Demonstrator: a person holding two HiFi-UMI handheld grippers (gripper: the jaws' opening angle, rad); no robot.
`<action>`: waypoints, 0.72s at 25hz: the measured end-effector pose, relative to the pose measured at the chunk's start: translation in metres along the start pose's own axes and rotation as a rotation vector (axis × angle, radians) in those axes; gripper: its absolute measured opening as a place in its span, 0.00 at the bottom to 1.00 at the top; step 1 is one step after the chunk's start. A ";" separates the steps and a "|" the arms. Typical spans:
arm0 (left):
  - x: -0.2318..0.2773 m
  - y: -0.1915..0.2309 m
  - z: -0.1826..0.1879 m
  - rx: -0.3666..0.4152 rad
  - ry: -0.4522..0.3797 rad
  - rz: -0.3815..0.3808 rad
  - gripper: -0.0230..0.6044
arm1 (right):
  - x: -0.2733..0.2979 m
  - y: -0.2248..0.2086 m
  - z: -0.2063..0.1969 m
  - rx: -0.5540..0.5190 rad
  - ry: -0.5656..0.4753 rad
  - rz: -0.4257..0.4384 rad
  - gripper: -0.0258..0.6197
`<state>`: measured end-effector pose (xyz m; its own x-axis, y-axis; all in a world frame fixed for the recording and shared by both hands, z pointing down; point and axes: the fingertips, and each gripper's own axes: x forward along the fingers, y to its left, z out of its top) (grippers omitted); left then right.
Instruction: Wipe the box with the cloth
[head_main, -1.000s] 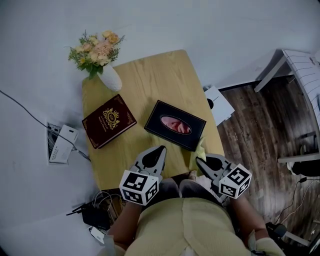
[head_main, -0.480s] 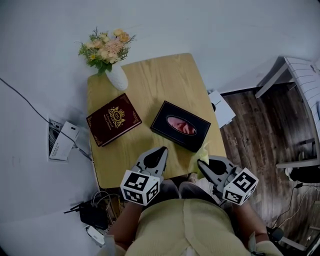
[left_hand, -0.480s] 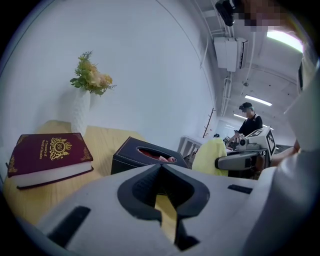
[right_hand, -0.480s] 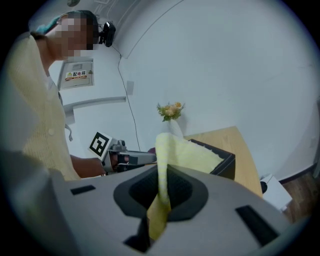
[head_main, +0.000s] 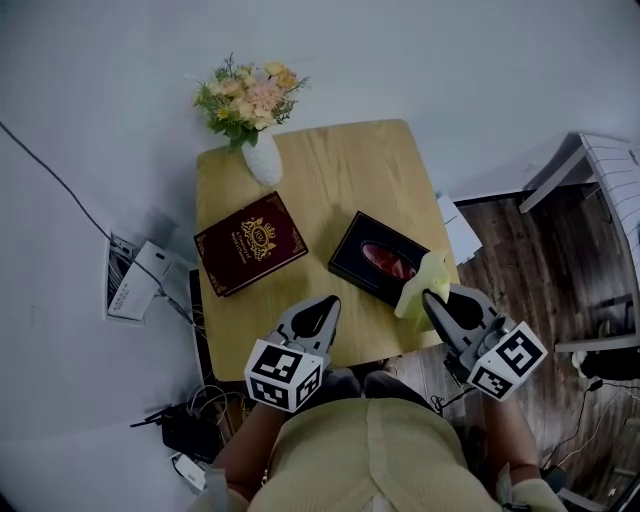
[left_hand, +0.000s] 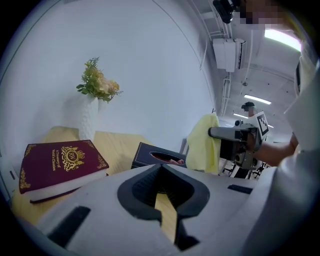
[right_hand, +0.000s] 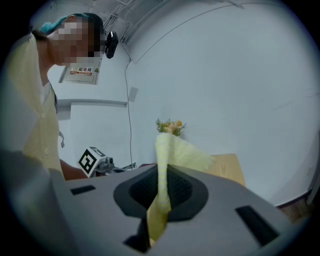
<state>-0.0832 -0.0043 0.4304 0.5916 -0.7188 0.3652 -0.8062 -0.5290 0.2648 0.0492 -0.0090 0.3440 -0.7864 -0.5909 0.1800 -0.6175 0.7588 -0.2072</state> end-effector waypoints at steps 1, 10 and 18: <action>-0.002 0.003 0.000 0.003 0.000 -0.004 0.07 | 0.004 -0.003 0.005 -0.007 -0.007 -0.009 0.10; -0.010 0.023 -0.001 0.001 0.027 -0.030 0.07 | 0.032 -0.023 0.025 -0.041 0.001 -0.097 0.10; 0.005 0.020 0.023 0.009 0.014 -0.008 0.07 | 0.035 -0.033 0.026 -0.063 0.016 -0.059 0.10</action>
<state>-0.0965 -0.0290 0.4172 0.5980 -0.7081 0.3754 -0.8013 -0.5389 0.2598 0.0416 -0.0619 0.3326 -0.7477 -0.6313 0.2059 -0.6606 0.7384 -0.1352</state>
